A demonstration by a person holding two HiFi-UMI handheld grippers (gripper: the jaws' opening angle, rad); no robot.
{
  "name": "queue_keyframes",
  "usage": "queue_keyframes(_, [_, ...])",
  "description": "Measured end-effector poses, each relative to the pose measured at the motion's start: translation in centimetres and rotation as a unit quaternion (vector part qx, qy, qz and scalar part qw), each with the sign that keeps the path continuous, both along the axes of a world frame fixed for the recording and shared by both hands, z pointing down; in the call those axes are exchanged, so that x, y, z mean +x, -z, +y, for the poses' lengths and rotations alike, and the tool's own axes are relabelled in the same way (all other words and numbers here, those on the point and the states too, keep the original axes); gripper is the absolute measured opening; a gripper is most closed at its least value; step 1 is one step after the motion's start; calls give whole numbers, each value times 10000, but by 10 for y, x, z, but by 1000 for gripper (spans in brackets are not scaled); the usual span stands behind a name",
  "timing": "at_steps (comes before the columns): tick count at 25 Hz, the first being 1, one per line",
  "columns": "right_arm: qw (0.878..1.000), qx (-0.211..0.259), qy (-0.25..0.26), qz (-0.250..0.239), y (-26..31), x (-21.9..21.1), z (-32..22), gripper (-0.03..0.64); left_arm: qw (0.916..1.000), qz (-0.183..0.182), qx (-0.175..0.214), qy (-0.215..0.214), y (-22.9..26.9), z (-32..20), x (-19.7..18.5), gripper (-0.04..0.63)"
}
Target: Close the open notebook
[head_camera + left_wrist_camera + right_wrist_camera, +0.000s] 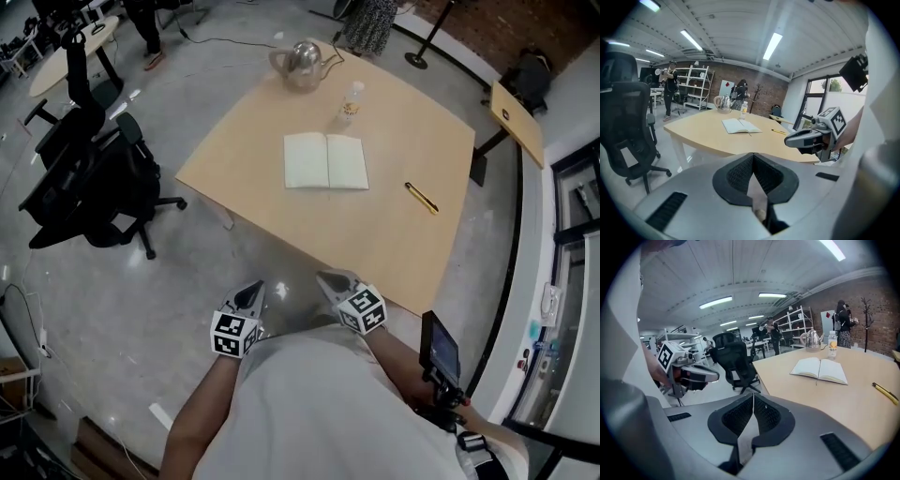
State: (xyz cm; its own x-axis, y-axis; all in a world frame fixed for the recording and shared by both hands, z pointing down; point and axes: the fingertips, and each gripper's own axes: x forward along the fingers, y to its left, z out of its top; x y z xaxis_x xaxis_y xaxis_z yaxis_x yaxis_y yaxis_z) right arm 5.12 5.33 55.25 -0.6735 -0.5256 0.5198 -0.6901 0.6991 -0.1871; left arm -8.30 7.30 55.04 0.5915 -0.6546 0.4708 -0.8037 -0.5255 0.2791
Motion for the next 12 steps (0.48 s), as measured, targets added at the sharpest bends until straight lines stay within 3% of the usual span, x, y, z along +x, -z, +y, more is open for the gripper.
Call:
queue_keyframes(7, [9967,-75,150,795,-25,1,-39,18,9999,-21,-84,144,-8,-19,-12,5])
queue_keyframes(12, [9875,268,706,1381,-49,0,-73,18,9993,-172,-124,302,-7,-39,-19,5])
